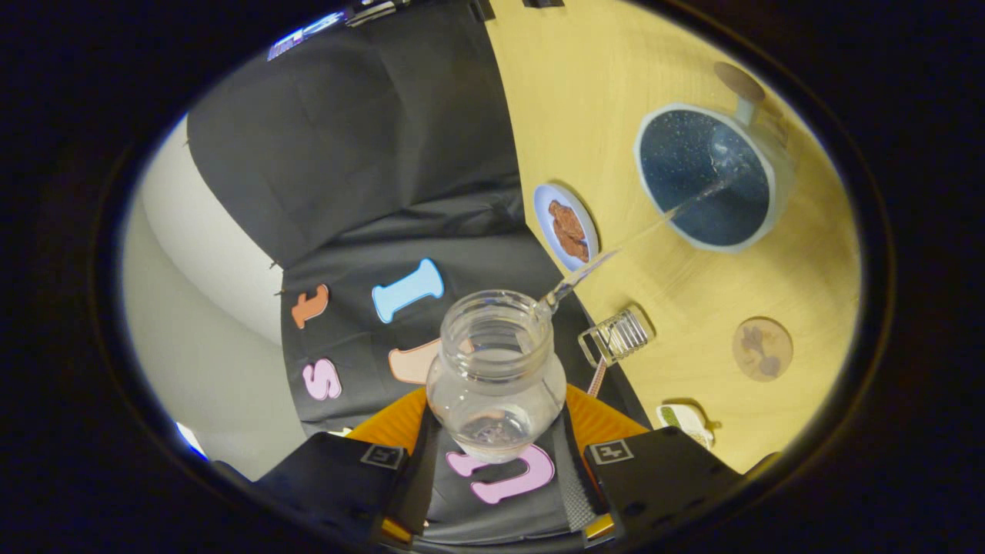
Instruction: Take the bottle from table, then pour the juice into the cup, finally place the bottle on the coaster
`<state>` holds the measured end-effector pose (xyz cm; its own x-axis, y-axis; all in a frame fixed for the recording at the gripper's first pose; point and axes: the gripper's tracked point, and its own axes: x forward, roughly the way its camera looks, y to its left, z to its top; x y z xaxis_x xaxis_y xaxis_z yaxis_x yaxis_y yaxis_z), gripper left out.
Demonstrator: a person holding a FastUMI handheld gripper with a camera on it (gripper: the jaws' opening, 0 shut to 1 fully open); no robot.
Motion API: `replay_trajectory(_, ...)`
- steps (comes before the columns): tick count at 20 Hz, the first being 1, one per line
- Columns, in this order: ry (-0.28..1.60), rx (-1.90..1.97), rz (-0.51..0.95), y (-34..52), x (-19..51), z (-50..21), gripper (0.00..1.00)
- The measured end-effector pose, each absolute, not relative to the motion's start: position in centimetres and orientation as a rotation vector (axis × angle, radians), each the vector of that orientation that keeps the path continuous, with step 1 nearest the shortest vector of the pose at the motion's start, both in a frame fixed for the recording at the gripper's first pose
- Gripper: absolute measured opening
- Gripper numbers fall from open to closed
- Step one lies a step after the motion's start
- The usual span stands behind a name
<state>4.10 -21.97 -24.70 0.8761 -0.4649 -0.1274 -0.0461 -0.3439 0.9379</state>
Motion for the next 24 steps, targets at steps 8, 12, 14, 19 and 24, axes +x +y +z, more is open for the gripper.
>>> replay_trajectory(8, -0.413, 1.923, -0.458, -22.8, 4.3, -24.8, 0.72)
replay_trajectory(12, -0.436, 1.946, -0.463, -23.0, 4.3, -24.9, 0.72)
replay_trajectory(14, -0.438, 1.948, -0.461, -23.0, 4.3, -25.0, 0.72)
replay_trajectory(19, -0.473, 1.948, -0.454, -23.4, 4.1, -24.6, 0.72)
replay_trajectory(24, -0.506, 1.962, -0.451, -23.8, 4.0, -24.5, 0.72)
